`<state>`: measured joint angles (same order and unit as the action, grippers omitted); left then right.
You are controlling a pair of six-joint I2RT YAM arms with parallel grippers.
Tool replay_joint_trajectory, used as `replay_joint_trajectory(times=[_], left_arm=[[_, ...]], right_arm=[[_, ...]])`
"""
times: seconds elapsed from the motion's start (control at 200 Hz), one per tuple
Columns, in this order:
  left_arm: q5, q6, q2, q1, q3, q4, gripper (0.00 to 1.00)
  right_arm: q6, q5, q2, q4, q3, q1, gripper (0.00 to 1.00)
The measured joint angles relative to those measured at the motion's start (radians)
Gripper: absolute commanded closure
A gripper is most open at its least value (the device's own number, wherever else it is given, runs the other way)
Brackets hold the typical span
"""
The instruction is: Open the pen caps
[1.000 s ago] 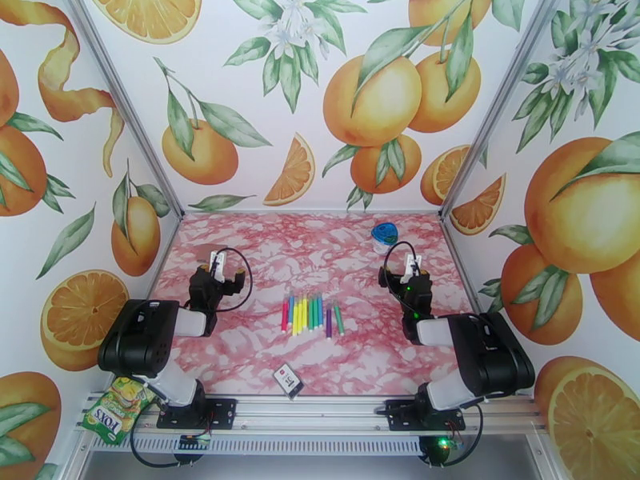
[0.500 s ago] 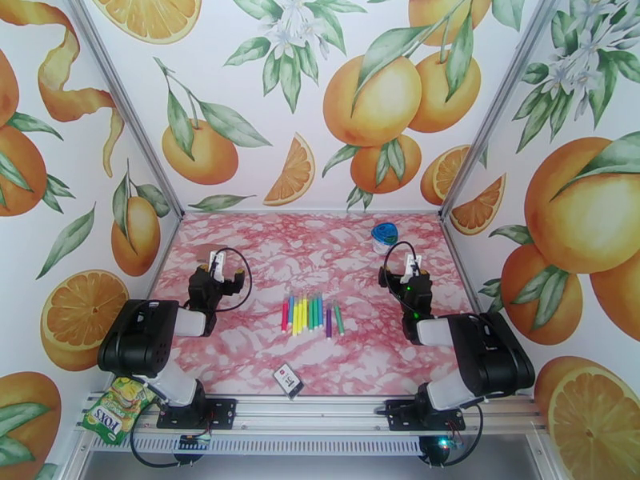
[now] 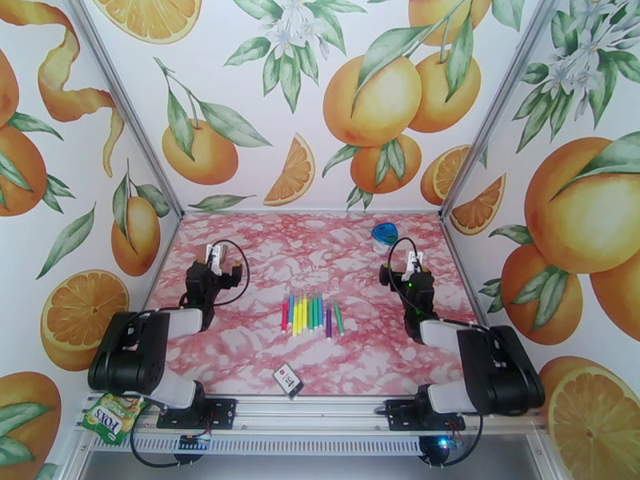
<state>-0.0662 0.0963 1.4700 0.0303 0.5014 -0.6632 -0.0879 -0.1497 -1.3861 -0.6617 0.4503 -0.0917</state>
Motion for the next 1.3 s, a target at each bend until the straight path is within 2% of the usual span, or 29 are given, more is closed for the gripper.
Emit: replay_joint_trajectory(times=[0.11,0.24,0.49,0.671,1.011,1.301], left_arm=[[-0.021,-0.047,-0.068,0.007,0.042,0.111,0.0],[-0.024,-0.082,-0.121,0.045,0.101,0.244,0.0],[0.007,-0.097,-0.175,0.154,0.22,0.459,0.0],[0.041,-0.098,-0.184,0.181,0.271,0.589,0.0],[0.1,-0.101,-0.162,0.238,0.306,0.709,0.0],[0.095,-0.097,-0.149,0.258,0.308,0.736,0.0]], right_arm=[[-0.021,-0.001,0.082,0.098,0.033,-0.023,0.02],[-0.047,-0.043,0.161,0.266,0.069,-0.1,0.02],[-0.108,-0.046,0.167,0.615,0.245,-0.189,0.08],[-0.125,0.019,0.154,0.826,0.338,-0.251,0.09],[-0.149,0.027,0.126,1.01,0.375,-0.383,0.08],[-0.193,0.046,0.018,1.062,0.386,-0.453,0.18]])
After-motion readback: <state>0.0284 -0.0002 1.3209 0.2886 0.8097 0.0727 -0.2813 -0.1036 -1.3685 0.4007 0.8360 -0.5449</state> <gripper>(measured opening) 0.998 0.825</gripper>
